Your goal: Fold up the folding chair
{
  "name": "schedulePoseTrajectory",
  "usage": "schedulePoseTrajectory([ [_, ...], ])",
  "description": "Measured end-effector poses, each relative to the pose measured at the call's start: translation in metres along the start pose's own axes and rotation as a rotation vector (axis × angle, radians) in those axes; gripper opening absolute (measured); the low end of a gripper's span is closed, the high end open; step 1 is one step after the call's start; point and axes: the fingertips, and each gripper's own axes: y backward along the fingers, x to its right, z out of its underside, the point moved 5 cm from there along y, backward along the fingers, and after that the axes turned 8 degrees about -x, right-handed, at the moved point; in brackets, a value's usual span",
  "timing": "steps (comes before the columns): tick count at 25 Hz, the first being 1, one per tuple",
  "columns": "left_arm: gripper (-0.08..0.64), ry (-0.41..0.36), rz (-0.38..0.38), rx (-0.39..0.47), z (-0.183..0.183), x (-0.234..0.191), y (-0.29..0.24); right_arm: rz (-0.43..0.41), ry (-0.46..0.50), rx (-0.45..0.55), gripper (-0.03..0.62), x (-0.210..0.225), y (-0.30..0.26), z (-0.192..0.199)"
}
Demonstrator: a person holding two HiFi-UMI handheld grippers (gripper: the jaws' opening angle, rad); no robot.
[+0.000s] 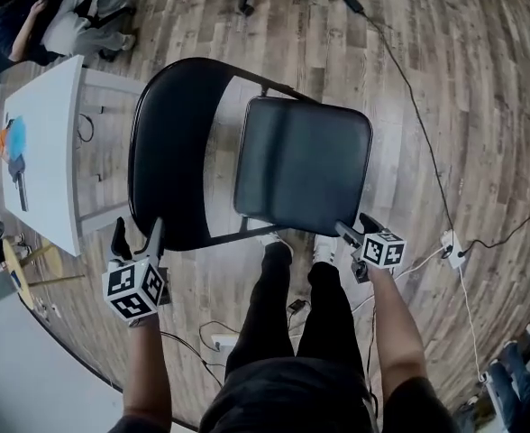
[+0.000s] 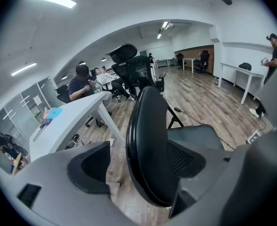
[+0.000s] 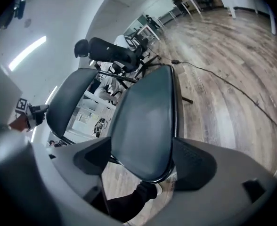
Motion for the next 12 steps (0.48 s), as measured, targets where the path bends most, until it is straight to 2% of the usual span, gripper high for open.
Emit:
schedulePoseTrajectory([
  [7, 0.365, -0.043, 0.081, -0.032, -0.009, 0.015, -0.037, -0.022, -0.07, -0.055, 0.403, 0.051, -0.046, 0.013],
  [12, 0.365, -0.045, 0.081, -0.049, -0.004, 0.015, -0.051, -0.117, -0.087, -0.075, 0.407, 0.063, -0.067, 0.015],
])
